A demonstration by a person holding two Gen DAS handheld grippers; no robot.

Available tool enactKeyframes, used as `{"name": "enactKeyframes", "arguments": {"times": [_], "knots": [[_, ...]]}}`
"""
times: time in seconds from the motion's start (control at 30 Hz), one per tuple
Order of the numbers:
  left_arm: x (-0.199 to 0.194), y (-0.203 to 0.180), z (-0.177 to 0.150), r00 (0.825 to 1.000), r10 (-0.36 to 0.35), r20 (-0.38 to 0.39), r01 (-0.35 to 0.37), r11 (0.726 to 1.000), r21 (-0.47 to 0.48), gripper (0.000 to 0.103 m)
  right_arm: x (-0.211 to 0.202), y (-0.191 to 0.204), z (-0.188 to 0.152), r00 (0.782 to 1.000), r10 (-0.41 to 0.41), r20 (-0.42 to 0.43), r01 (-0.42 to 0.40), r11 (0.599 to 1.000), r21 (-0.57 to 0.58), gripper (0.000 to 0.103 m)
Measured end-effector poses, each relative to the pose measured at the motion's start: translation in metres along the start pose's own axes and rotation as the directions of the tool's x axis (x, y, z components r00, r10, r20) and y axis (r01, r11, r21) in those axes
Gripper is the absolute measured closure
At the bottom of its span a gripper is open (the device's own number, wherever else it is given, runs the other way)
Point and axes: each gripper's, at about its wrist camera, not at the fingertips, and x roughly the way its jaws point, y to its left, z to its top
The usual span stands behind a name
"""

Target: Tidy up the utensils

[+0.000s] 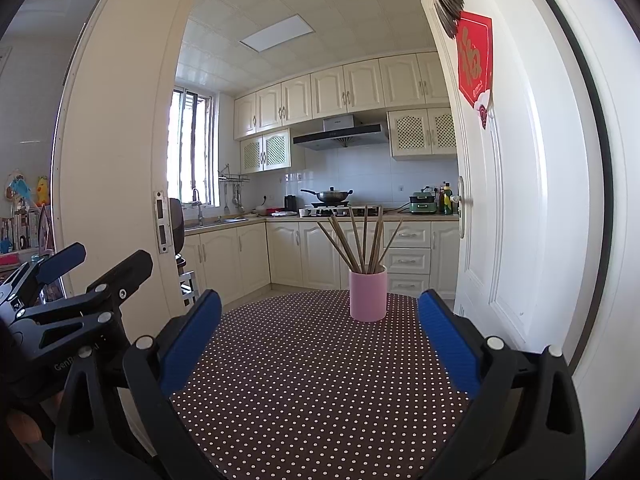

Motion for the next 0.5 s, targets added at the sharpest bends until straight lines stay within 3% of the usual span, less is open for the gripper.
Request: {"name": "enactKeyframes", "arguments": {"times": [0.5], "knots": [[0.020,0.000,-0.006,1.000,-0.002,-0.017,0.002,1.000,-0.007,0.007,0.016,0.000,-0.004,1.000,-0.001,-0.012,0.001,1.000,-0.001,0.008]]}}
